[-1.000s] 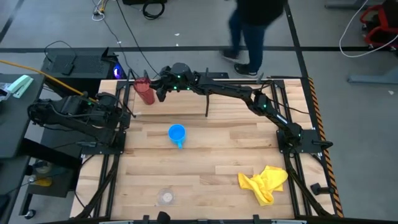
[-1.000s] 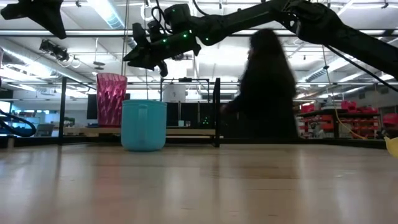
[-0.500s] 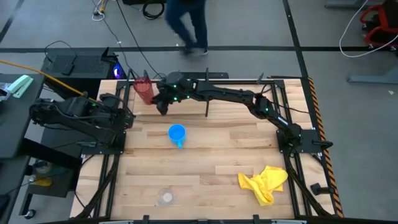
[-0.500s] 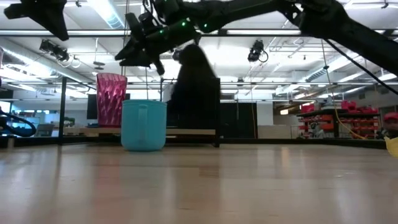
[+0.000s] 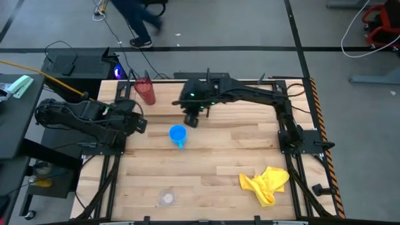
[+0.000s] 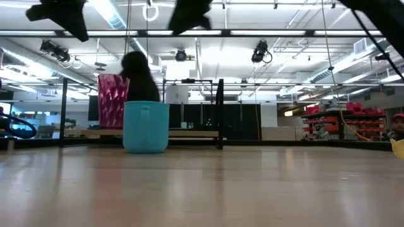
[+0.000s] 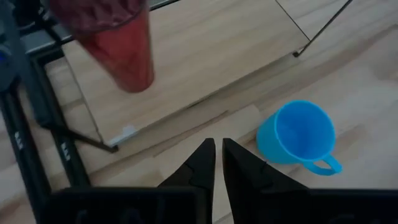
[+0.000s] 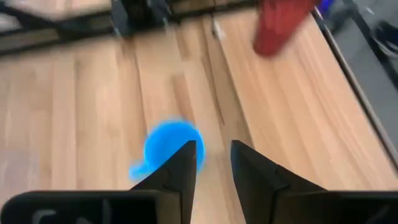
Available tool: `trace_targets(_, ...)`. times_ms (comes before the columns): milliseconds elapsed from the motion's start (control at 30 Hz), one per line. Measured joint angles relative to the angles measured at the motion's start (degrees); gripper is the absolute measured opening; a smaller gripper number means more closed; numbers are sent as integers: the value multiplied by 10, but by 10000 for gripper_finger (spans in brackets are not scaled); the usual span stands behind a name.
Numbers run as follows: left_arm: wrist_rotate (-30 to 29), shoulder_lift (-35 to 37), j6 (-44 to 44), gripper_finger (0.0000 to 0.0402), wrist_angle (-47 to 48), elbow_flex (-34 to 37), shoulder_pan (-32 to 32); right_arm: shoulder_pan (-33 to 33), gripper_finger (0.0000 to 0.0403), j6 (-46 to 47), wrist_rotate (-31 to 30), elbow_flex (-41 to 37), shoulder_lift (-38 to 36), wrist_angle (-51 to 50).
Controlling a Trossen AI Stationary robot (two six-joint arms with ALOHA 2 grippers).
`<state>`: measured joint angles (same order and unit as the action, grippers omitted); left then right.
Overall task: Stack small to large cups/mugs on shelf
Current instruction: Put the blue mug on the shelf
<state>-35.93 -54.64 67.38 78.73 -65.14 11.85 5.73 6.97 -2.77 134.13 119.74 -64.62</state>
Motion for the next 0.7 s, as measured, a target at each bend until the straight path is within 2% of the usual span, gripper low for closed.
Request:
trace_targets(67,7,-15,-15,35,-19,0,-12,-11,106,7,-27,0,-22,-47)
trace_targets(267,74,-63,-102,44,-87,0,-75,-46,106,74,-135,0,-83,-169)
trace_targets(467,148,-107,-191,54,-153,0,-137,-84,106,144,-194,-7,-126,-250)
trace_targets(567,190,-131,-231,59,-179,0,-164,-101,106,174,-203,-56,-158,-251)
trace_targets(700,238,-165,-274,66,-210,0,-192,-119,106,240,-202,-175,-223,-247)
